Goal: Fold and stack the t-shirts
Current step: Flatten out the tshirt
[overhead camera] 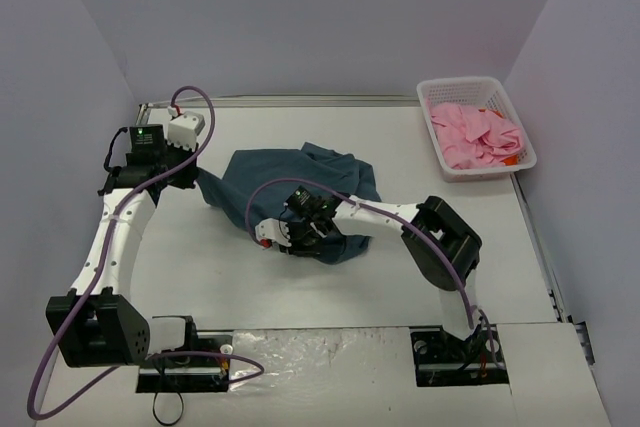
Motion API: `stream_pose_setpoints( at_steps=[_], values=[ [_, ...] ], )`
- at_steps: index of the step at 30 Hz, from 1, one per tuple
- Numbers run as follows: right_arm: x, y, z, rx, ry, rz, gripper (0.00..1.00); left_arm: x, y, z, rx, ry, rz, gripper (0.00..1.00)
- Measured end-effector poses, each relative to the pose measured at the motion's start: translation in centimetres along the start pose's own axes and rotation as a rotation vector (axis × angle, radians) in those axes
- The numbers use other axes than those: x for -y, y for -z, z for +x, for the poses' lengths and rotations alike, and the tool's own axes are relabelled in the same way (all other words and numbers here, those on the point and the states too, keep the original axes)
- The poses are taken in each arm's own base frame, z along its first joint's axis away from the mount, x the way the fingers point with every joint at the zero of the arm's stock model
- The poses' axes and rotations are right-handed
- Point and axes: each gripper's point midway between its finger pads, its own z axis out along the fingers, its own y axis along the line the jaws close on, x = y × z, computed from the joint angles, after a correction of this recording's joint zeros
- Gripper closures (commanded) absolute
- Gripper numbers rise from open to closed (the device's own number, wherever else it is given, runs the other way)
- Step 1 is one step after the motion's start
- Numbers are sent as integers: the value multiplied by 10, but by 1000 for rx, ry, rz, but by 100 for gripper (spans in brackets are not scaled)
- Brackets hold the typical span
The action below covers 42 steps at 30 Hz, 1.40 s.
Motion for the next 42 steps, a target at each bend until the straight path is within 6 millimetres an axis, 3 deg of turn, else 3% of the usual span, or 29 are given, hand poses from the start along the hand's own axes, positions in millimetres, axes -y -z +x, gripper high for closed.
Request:
stream_pose_setpoints(
  at_steps=[6,11,15,17,20,24,26,28,31,36,39,42],
  values=[
    [5,0,0,-12,-20,35,100,1,1,0,5,5,8,98],
    [-7,10,7,-48,-39,-1,100,2,2,0,7,5,9,98],
    [-23,48,8,-64,-71,-36,100,2,3,-1,8,4,7,97],
    [-19,83,2,-24,-92,-12,100,2,6,0,6,5,4,98],
    [11,148,-8,74,-135,119,100,-1,12,-4,7,6,-11,98],
    [68,247,1,172,-221,384,100,-7,23,-22,43,0,-36,98],
    [92,284,12,187,-268,489,100,-10,30,-35,70,-8,-51,98],
    [113,307,27,185,-324,552,100,-16,35,-51,90,-13,-73,98],
    [153,329,51,181,-410,623,100,-27,37,-76,118,-20,-104,98],
    [212,330,97,159,-546,665,100,-42,24,-98,109,-25,-132,98],
    [231,336,109,165,-593,693,100,-48,21,-105,103,-30,-144,98],
    [234,353,104,189,-600,730,100,-50,27,-107,105,-28,-157,98]
  ],
)
